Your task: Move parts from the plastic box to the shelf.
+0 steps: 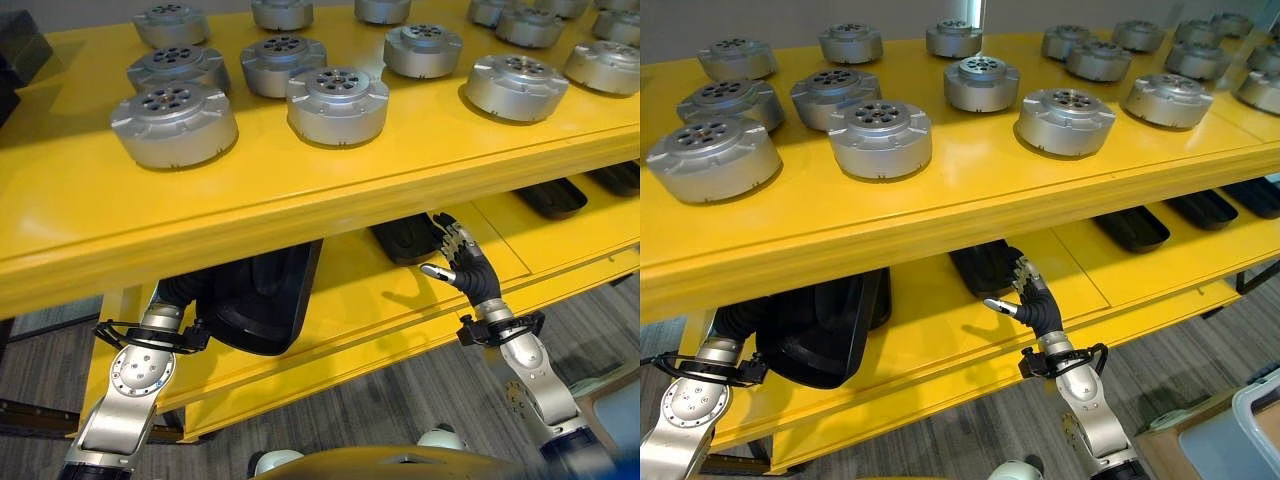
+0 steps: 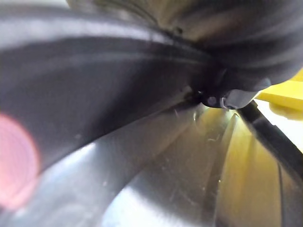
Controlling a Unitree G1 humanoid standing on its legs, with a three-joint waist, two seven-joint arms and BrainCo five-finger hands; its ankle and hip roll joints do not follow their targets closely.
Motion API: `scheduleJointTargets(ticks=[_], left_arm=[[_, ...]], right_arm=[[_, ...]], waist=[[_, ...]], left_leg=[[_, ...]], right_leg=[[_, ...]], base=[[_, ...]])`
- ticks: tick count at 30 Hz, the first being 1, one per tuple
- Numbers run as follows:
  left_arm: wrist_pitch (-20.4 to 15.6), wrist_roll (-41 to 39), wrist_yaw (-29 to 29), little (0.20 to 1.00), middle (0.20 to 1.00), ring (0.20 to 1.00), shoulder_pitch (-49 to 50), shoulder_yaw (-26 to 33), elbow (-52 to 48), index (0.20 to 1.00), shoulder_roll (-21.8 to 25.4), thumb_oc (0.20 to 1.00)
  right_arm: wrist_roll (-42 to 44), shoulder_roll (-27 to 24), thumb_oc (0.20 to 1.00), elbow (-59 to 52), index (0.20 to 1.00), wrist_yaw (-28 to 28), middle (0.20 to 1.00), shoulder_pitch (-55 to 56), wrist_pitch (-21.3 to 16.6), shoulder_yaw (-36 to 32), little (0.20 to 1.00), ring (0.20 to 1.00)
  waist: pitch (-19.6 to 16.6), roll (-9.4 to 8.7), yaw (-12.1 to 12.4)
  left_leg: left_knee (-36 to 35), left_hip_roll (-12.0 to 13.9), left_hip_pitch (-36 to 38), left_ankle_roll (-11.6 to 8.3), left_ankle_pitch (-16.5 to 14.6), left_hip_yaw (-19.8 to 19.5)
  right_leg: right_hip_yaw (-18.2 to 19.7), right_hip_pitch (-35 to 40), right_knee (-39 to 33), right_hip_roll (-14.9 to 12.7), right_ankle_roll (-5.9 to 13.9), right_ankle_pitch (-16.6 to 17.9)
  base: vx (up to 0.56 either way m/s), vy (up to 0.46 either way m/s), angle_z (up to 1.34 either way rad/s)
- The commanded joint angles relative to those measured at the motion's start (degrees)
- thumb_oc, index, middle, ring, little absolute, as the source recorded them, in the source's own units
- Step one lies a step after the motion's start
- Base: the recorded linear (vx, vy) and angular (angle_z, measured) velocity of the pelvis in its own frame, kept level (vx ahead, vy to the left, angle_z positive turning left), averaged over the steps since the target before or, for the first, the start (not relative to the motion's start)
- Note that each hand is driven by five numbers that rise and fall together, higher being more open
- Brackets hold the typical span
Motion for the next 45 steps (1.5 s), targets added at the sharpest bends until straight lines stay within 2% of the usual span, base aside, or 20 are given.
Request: scheduleJointTargets(ticks=[1,7,19,28,38,45], left_arm=[[-6.11,-2.89,3.95,0.200,0.200,0.200,-4.75,5.97,-4.86,0.200,-2.39,0.200],[-5.67,-2.44,3.66,0.200,0.200,0.200,-3.34,6.55,-4.63,0.200,-2.67,0.200],[-5.38,-2.82,4.07,0.200,0.200,0.200,-1.14,8.61,-4.79,0.200,-3.08,0.200],[-5.27,-2.94,6.86,0.200,0.200,0.200,-1.69,10.96,-2.50,0.200,-3.42,0.200],[-4.31,-7.51,11.85,0.200,0.200,0.200,-9.66,10.95,7.02,0.200,-3.87,0.200],[-3.01,-5.30,16.18,0.200,0.200,0.200,-20.88,7.36,15.34,0.200,0.19,0.200]], right_arm=[[0.48,-1.36,1.000,-2.60,1.000,0.18,1.000,-1.17,-2.81,-1.36,1.000,1.000],[0.22,-1.11,1.000,-2.18,1.000,0.51,1.000,-0.82,-2.20,-1.28,1.000,1.000],[-0.78,-0.02,1.000,-0.88,1.000,1.39,1.000,-1.12,-0.96,0.22,1.000,1.000],[-1.07,0.52,1.000,-0.28,1.000,1.22,1.000,-0.86,-0.60,-0.17,1.000,1.000],[-1.22,0.88,1.000,-0.43,1.000,1.52,1.000,0.43,0.38,0.12,1.000,1.000],[-0.55,1.64,1.000,-0.60,1.000,1.57,1.000,-0.36,0.35,1.52,1.000,1.000]], waist=[[-1.42,1.57,-0.12],[-1.52,-0.34,0.90],[-1.41,-2.90,3.21],[-1.90,-4.57,4.57],[-0.66,-6.39,4.49],[2.36,-8.66,3.55]], left_leg=[[-3.41,-3.28,0.26,6.17,6.40,0.32],[-3.27,-5.08,-0.26,6.98,3.75,-0.33],[-2.59,-7.97,-1.93,8.39,1.93,-1.98],[-2.63,-9.91,-3.17,9.20,1.44,-2.91],[0.93,-11.25,-5.60,9.93,-0.43,-2.36],[6.98,-12.12,-10.38,10.31,-2.34,-1.85]], right_leg=[[-1.93,-1.91,8.68,2.33,-5.53,-8.09],[-2.88,0.05,5.70,1.12,-3.84,-5.65],[-5.29,2.92,3.06,-0.93,-1.56,-2.44],[-7.16,4.00,1.66,-2.13,-0.38,0.24],[-6.89,3.23,1.90,-2.92,0.00,1.19],[-5.37,0.81,2.44,-3.12,-0.06,1.62]], base=[[0.02,0.094,0.06],[0.02,0.085,0.05],[0.02,0.050,0.15],[0.03,0.030,0.16],[0.00,0.021,0.05],[-0.05,0.021,0.03]])
